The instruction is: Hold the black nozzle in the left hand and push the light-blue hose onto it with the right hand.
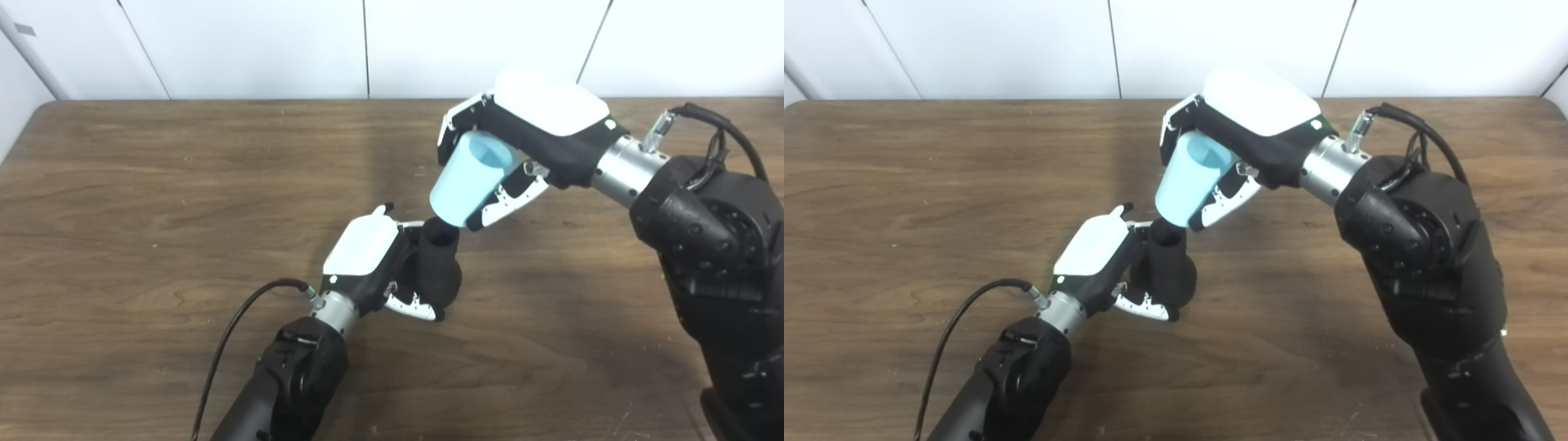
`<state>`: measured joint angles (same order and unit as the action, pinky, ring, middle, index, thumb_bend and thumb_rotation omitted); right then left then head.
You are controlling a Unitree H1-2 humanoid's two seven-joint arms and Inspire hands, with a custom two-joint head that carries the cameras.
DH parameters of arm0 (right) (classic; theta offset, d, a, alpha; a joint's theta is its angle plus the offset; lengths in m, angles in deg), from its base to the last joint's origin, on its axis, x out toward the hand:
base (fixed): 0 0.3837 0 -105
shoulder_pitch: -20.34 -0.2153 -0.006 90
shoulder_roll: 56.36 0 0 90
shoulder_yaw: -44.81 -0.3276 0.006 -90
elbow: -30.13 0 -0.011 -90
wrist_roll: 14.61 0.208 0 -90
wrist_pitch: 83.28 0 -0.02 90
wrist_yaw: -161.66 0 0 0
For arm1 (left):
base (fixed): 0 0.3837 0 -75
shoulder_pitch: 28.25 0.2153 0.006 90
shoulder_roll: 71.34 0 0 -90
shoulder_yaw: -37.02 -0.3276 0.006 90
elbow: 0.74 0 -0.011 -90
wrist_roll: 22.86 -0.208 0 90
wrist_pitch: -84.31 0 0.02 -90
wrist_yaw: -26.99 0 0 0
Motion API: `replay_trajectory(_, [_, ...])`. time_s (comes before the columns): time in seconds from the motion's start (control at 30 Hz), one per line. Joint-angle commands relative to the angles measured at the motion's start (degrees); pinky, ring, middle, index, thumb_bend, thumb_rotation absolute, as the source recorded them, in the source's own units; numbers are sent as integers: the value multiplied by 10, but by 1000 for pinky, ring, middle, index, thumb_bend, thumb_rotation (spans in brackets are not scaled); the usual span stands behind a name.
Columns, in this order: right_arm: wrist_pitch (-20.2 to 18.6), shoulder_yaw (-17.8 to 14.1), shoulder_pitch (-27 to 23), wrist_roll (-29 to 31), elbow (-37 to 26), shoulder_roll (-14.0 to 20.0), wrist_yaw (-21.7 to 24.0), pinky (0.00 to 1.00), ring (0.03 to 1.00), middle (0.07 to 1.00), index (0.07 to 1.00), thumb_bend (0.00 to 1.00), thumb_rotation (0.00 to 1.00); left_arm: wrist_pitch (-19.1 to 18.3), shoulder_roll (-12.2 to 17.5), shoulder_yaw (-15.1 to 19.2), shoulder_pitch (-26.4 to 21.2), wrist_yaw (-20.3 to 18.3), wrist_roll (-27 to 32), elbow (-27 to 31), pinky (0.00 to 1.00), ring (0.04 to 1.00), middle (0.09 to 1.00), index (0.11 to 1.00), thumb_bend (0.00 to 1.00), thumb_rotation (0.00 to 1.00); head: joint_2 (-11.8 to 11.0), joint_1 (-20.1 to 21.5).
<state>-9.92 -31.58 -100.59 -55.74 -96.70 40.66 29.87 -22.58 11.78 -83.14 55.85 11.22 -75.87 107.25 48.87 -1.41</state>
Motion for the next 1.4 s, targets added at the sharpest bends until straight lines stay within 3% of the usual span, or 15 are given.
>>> replay_trajectory(0.0, [7,-1,-15,-6,-8,7,-9,306,418,512,507,497,0,0,0,-12,9,-35,8,-20,1000,699,498,480,521,0,1,1])
replay_trajectory(0.63, [13,7,8,10,-2,6,-15,313,431,515,492,498,0,-4,-6,-15,4,-39,9,-25,1000,695,502,478,521,0,2,0])
replay_trajectory(1.37, [-7,4,8,10,-7,4,-18,313,431,507,491,499,0,-3,-11,-17,4,-37,6,-28,1000,682,490,484,522,0,6,-6])
